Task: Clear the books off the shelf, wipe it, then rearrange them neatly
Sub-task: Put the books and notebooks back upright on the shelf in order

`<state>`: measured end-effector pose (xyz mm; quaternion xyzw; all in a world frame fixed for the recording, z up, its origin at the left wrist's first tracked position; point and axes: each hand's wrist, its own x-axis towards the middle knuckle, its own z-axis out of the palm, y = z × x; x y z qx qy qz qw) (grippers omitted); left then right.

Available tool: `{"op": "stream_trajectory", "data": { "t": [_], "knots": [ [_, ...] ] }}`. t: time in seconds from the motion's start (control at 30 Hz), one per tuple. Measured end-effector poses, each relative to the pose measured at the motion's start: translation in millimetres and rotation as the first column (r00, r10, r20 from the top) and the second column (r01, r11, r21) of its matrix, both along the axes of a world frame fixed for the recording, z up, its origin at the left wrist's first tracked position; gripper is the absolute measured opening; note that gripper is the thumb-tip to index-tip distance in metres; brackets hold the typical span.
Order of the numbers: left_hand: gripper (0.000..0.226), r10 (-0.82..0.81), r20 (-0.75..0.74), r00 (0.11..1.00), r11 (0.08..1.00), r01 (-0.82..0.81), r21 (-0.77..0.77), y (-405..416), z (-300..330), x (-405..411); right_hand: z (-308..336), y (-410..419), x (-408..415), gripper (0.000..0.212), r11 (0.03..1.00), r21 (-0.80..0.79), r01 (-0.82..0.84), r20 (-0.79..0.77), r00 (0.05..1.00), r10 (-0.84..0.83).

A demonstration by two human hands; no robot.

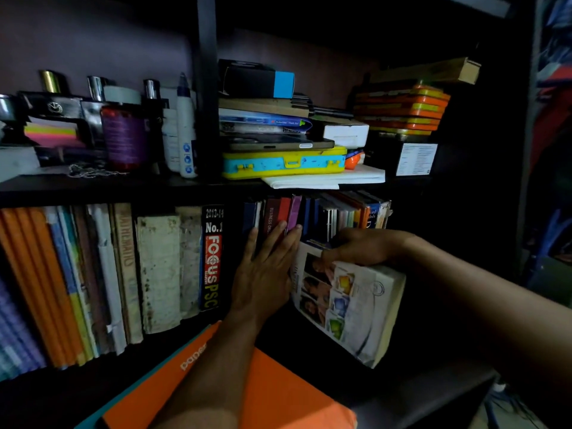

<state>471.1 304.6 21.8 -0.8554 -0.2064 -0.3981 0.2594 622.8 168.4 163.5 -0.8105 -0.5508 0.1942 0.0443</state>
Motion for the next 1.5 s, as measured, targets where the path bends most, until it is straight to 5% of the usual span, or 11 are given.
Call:
{"op": "stream_trajectory", "data": {
  "t": [0.17, 0.27, 0.5, 0.63, 0.73, 0.87, 1.07, 1.2, 1.5],
  "knots": [
    [0.084, -0.014, 0.002, 1.0, 1.0, 0.014, -0.019, -4, 1, -2, 4, 4, 6, 0.051, 0.994, -0.081, -0.068, 0.018, 0.997, 0.07],
    [0.087, -0.008, -0.008, 1.0, 0.999, 0.008, -0.032, -3, 3, -2, 7, 3, 8, 0.074, 0.992, -0.107, -0.062, 0.032, 0.997, 0.066],
    [0.088, 0.007, -0.012, 1.0, 0.999, -0.008, -0.043, -4, 2, 0, 5, 8, 13, 0.046, 0.994, -0.083, -0.064, 0.034, 0.997, 0.067],
    [0.083, 0.001, -0.041, 0.999, 0.999, -0.002, -0.044, -4, 3, -1, 10, 7, 20, 0.048, 0.999, -0.008, -0.04, 0.036, 0.999, 0.04],
    [0.083, -0.018, -0.049, 0.999, 0.999, 0.016, -0.039, -4, 2, -3, 8, 12, 21, 0.044, 0.973, 0.231, 0.029, 0.047, 0.998, -0.041],
    [0.088, -0.018, -0.044, 0.999, 0.999, 0.016, -0.052, -3, 3, -5, -10, 19, 2, 0.042, 0.762, 0.623, 0.174, -0.019, 0.978, -0.208],
    [0.083, -0.076, 0.008, 0.997, 0.993, 0.077, -0.086, -1, 1, -3, -80, 12, -35, 0.035, 0.441, 0.848, 0.293, -0.1, 0.907, -0.409],
    [0.076, -0.093, 0.011, 0.996, 0.99, 0.094, -0.103, -1, 0, -2, -121, 28, -41, 0.038, 0.222, 0.933, 0.285, -0.199, 0.918, -0.344],
    [0.069, -0.05, -0.005, 0.999, 0.995, 0.049, -0.087, -6, 3, -1, -165, 24, -45, 0.07, 0.458, 0.84, 0.292, -0.228, 0.955, -0.191]
  ]
}}
